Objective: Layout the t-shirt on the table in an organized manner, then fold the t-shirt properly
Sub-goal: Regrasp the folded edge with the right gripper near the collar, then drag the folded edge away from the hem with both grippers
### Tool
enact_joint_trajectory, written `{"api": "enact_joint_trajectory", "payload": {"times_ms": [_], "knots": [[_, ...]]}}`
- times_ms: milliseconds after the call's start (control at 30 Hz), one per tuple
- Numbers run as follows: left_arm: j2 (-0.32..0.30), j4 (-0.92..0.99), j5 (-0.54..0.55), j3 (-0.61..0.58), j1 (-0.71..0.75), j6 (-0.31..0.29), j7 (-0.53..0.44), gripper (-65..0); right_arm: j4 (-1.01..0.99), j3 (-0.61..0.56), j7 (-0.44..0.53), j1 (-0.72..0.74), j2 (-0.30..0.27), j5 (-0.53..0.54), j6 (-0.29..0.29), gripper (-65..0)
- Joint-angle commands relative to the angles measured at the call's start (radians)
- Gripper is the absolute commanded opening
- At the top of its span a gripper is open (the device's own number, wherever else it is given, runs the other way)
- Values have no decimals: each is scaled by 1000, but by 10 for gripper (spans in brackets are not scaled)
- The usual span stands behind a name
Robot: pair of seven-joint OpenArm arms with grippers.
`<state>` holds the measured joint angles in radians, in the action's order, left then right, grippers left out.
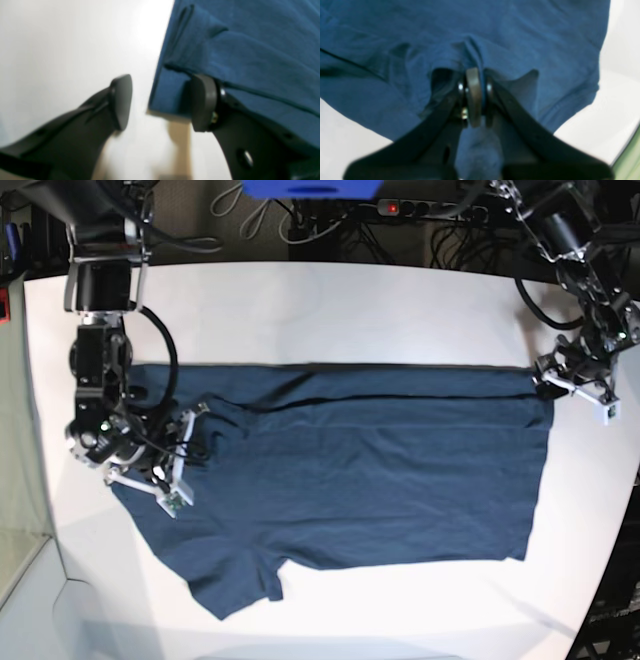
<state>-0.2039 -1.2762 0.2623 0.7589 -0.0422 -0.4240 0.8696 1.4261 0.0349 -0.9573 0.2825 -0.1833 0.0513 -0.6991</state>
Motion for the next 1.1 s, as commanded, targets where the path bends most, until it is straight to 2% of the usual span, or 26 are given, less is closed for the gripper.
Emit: {"api": "enact_joint_trajectory", "payload": {"times_ms": [0, 67, 200, 333, 500, 633, 800, 1067], "knots": [[-13, -4, -10, 1, -2, 0, 17, -289, 11, 3, 14, 27, -14, 3, 1, -644], [-15, -6, -8, 1, 11, 0, 17, -289, 14, 6, 7, 21, -15, 3, 1, -581], [-15, -6, -8, 1, 11, 0, 17, -288, 37, 10, 14, -30, -54, 5, 1, -394], [-15, -6, -8, 1, 11, 0, 17, -273, 140, 59, 18, -118, -71, 5, 1, -299], [-15, -6, -5, -3, 31, -2, 15, -183, 201, 171, 90, -225, -84, 5, 1, -290], [-13, -6, -5, -3, 28, -2, 13, -178, 130, 208, 143, -248, -94, 5, 1, -290], [-13, 8, -7, -3, 26, -2, 7, -178, 40, 213, 156, -251, -115, 5, 1, -291], [-6, 8, -7, -5, 25, -2, 6, -179, 64, 225, 168, -289, -127, 6, 1, -291]]}}
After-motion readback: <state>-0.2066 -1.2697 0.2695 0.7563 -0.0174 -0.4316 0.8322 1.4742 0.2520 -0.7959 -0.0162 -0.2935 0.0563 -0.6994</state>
